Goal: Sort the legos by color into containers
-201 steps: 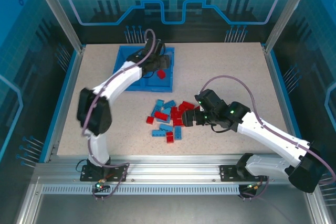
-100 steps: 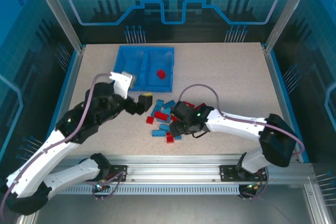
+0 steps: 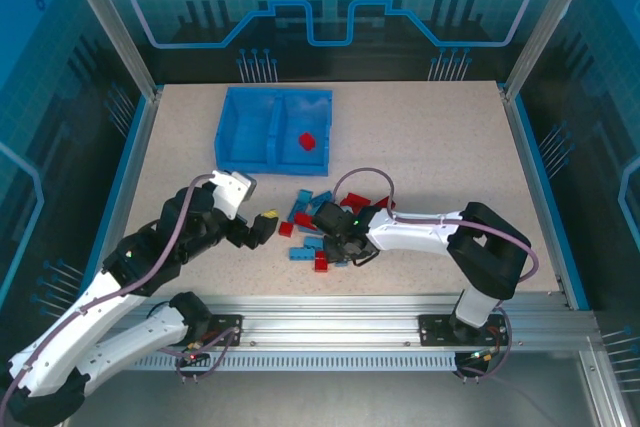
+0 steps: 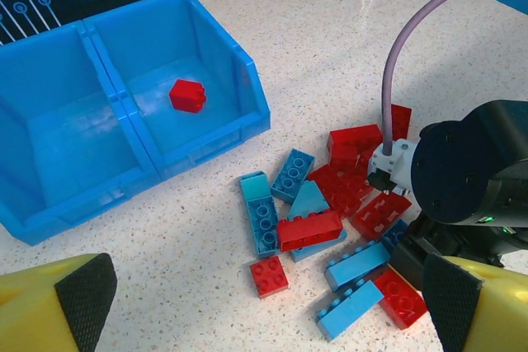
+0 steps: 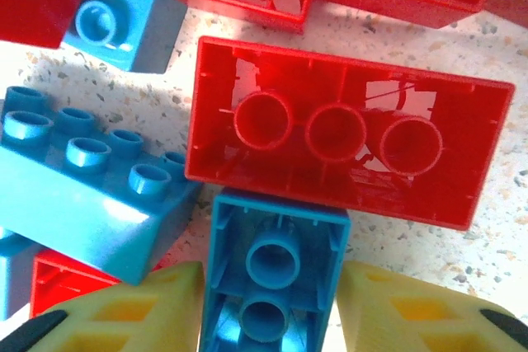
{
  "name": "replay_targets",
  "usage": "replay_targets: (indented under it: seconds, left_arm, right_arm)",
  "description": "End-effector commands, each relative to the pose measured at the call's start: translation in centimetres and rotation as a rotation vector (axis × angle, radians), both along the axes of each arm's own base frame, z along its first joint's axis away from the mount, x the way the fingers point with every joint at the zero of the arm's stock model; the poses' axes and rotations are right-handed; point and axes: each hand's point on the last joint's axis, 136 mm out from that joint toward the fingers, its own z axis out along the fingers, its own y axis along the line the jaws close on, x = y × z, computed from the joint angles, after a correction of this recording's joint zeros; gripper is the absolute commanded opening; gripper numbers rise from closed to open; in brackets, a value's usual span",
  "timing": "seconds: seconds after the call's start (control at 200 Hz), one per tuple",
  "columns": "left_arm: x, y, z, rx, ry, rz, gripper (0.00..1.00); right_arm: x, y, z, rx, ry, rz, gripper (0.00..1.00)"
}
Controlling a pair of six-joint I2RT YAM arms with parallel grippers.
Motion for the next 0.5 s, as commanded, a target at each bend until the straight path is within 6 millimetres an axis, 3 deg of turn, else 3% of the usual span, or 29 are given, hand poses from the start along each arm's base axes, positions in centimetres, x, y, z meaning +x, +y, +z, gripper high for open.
replay_targets:
  seconds: [0.0, 0.075, 0.15, 0.315, 0.385, 0.495]
  left_arm:
    - [0.1, 0.8, -0.5, 0.042, -0.014, 0.021, 0.99]
    - [0.2, 1.0, -0.5, 0.046, -0.016, 0.033, 0.99]
    - [0.2, 1.4, -0.3, 0.047, -0.025, 0.053, 0.99]
    - [0.2, 3.3, 1.2, 0.019, -0.083, 0.141, 0.99]
    - [0.0, 4.2, 2.1, -0.017, -0.121, 0.180, 0.99]
    - [-0.5, 5.9, 3.5, -0.085, -0.185, 0.244, 0.99]
  right_arm:
    - [-0.1, -0.3, -0.8, -0.024, -0.004, -0.028, 0.37]
    - [-0.1, -0.2, 0.0, -0.012, -0.016, -0.023, 0.30]
    - [0.3, 0.2, 2.4, 0.014, -0.066, -0.009, 0.27]
    - [1.8, 1.5, 12.3, 0.073, -0.356, 0.077, 0.26]
    - [2.9, 3.1, 16.5, 0.139, -0.468, 0.138, 0.26]
    - [5.2, 6.6, 21.2, 0.202, -0.574, 0.230, 0.26]
